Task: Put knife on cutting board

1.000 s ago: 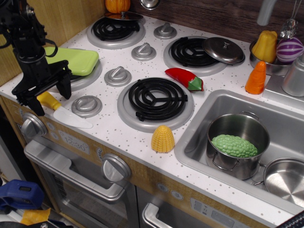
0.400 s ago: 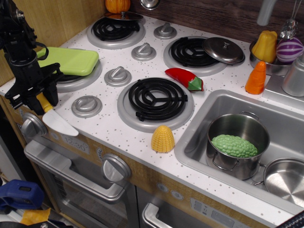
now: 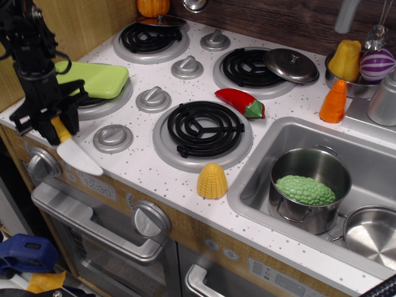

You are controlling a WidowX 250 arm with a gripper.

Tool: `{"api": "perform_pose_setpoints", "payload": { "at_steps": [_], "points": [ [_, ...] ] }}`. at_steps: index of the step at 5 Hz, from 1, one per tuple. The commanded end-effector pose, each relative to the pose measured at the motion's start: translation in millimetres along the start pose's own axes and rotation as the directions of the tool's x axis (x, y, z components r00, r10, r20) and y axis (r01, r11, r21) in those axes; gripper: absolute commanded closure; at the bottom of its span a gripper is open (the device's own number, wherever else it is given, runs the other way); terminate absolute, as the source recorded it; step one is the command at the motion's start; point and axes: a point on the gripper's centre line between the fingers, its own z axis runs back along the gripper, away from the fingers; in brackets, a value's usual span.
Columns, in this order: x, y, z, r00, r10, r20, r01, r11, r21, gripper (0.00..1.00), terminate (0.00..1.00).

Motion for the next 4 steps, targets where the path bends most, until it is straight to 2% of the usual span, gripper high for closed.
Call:
{"api": "perform_pose_setpoints", "payload": {
  "at_steps": [1, 3, 4],
  "points": [
    [31.5, -23.1, 41.3, 0.989, -0.061, 0.135, 0.070, 0.995, -0.067, 1.00, 0.00],
    [61.9, -58.0, 48.9, 0.962, -0.166, 0.216, 0.199, 0.970, -0.138, 1.00, 0.00],
    [69.7, -72.1, 55.4, 0.951, -0.204, 0.232, 0.244, 0.956, -0.161, 1.00, 0.00]
  ]
}}
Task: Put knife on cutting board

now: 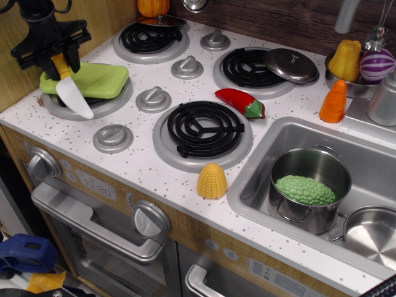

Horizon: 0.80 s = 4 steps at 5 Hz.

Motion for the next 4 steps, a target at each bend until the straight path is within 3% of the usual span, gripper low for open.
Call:
{"api": "perform_pose_setpoints", "payload": {
  "at_steps": [1, 2, 4],
  "points": [
    [20.4, -21.4, 8.3, 0.996, -0.061, 0.062, 0.065, 0.995, -0.069, 1.00, 0.00],
    [23.6, -26.3, 1.9, 0.995, -0.084, 0.062, 0.090, 0.990, -0.109, 0.00, 0.00],
    [23.0, -26.5, -1.1, 0.995, -0.082, 0.049, 0.088, 0.986, -0.141, 0.00, 0.00]
  ]
}}
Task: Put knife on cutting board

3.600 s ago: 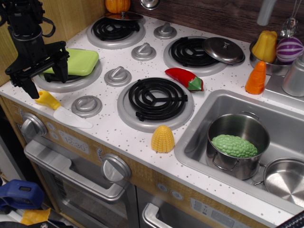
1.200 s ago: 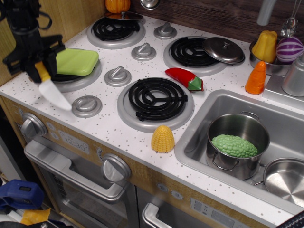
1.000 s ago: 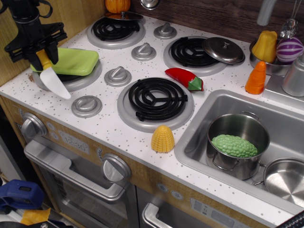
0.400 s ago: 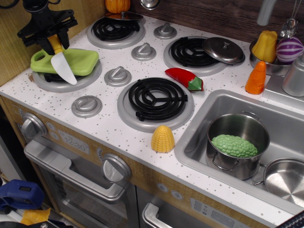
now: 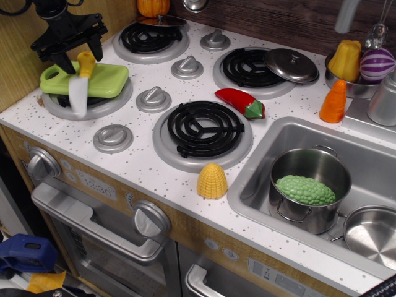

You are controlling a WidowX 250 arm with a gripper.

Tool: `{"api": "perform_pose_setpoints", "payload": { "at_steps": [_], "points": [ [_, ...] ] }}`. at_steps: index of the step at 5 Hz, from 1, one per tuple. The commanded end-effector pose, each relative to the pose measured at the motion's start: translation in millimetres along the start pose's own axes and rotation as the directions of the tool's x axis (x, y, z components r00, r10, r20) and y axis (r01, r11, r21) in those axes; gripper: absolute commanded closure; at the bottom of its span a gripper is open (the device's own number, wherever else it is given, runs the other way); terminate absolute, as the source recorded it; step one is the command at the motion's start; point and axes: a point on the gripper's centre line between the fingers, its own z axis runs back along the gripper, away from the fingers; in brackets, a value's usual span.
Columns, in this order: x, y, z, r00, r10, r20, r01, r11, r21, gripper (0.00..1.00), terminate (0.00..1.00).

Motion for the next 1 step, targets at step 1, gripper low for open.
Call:
{"api": "perform_pose_setpoints", "payload": {
  "at_steps": [1],
  "points": [
    [15.5, -1.9, 15.5, 0.998, 0.006, 0.055, -0.005, 1.000, -0.016, 0.00, 1.00]
  ]
}}
